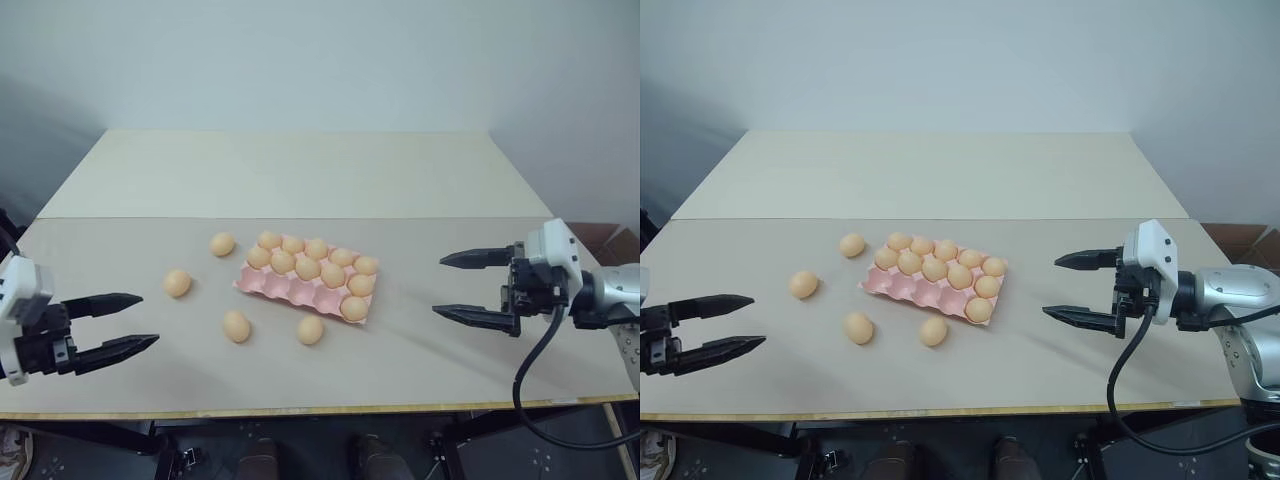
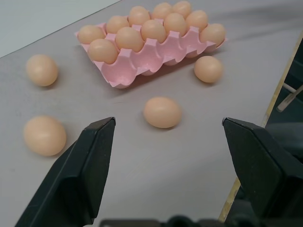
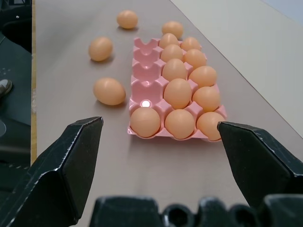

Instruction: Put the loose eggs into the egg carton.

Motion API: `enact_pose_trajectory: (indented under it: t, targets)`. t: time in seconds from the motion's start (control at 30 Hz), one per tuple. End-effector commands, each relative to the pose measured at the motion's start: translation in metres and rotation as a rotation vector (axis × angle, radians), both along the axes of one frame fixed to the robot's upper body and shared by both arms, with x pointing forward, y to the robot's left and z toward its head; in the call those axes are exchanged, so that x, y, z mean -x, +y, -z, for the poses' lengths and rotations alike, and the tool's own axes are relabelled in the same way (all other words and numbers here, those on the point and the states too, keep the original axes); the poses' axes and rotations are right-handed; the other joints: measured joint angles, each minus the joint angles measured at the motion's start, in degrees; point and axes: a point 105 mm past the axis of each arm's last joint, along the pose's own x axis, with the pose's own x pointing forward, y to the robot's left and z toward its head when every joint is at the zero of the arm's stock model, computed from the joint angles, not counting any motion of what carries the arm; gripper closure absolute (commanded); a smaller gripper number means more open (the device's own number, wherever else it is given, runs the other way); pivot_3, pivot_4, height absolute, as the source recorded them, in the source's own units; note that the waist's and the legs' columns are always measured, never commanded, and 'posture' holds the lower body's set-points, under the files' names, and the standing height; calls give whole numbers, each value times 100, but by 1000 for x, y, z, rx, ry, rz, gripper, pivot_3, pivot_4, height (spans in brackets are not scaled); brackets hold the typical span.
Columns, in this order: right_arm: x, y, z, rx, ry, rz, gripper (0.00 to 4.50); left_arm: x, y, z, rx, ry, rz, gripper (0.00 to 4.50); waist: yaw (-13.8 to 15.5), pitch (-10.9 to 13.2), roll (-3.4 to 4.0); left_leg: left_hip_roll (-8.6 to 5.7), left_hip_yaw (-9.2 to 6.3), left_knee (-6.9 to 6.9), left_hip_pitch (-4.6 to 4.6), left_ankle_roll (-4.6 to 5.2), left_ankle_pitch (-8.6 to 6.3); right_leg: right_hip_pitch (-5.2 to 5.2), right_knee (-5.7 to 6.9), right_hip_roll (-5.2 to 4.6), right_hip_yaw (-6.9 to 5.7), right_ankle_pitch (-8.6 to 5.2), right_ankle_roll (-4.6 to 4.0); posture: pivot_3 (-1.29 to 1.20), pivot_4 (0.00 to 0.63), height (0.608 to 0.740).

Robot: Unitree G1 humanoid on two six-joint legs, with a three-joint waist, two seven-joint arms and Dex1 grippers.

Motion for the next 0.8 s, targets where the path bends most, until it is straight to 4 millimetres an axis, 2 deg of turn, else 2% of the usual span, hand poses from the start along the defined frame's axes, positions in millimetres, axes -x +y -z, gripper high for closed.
enact_pose_trajectory:
  t: [0.03,0.13,0.33,0.63,0.8]
  targets:
    - [1,-1,-10,18,-48,-9,0,-1,0,-13,21,-52,-9,580,0,0,0,0,0,0,0,0,0,0,0,0,0,0,0,0,150,740]
    - [1,0,-10,15,-49,-10,0,-6,1,-18,42,-64,-38,580,0,0,0,1,0,0,0,0,0,0,2,2,0,0,0,0,150,740]
    - [2,5,-9,9,-53,-27,0,-1,-4,-15,27,-54,18,580,-14,0,0,1,4,1,0,0,0,-1,2,4,6,1,-1,0,150,740]
    - [5,23,-9,36,-85,-116,0,2,-9,-13,41,-42,65,580,-11,0,0,8,5,2,7,0,0,-1,8,13,10,2,-4,0,150,740]
    - [5,37,-1,58,-113,-161,0,-1,-12,-14,47,-41,85,580,-8,-1,-1,12,6,2,7,0,0,-1,8,21,13,3,-5,0,150,740]
